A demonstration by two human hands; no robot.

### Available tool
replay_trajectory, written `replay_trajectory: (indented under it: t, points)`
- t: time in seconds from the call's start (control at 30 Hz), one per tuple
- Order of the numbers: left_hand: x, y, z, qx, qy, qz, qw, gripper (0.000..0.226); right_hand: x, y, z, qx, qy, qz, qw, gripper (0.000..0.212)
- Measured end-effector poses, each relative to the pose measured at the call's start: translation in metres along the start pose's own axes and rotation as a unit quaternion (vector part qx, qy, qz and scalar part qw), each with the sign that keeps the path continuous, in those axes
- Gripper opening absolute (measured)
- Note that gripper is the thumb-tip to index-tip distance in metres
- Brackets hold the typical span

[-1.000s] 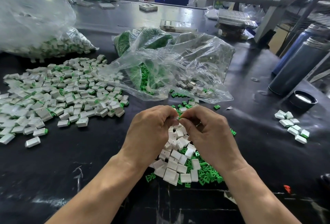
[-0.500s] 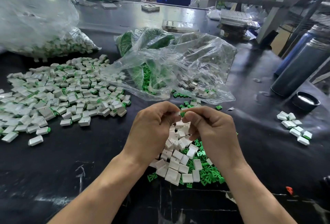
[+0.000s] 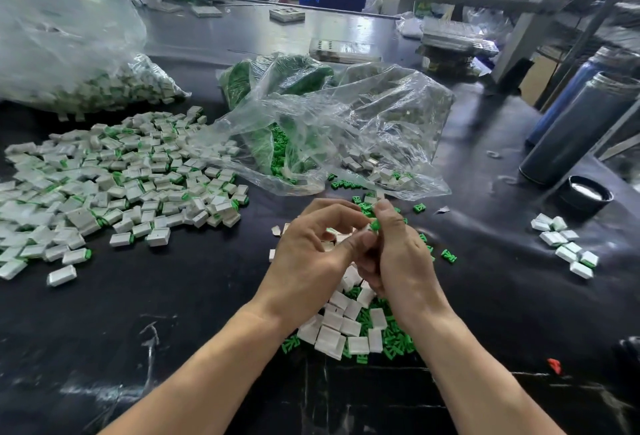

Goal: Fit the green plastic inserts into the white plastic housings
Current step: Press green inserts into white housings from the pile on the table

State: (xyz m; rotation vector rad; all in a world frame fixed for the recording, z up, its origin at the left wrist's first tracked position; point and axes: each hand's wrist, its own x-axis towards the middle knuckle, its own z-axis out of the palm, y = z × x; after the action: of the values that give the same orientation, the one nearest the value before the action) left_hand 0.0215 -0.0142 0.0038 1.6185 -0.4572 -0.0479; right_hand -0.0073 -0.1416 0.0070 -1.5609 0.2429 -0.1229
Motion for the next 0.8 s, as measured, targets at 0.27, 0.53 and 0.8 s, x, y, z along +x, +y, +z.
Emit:
replay_trajectory:
  t: [0.27, 0.53, 0.8]
  points:
    - [-0.004, 0.003, 0.002, 0.037, -0.010, 0.005, 0.999, 0.005, 0.004, 0.008, 0.004, -0.072, 0.034, -0.086, 0.993, 0.060]
    - [-0.005, 0.004, 0.003, 0.043, -0.006, 0.004, 0.999, 0.006, 0.014, 0.018, 0.005, -0.040, 0.030, -0.069, 0.996, 0.052]
    - [-0.007, 0.003, 0.006, 0.019, 0.002, 0.013, 1.000, 0.005, 0.013, 0.021, 0.005, -0.064, 0.065, -0.077, 0.993, 0.056]
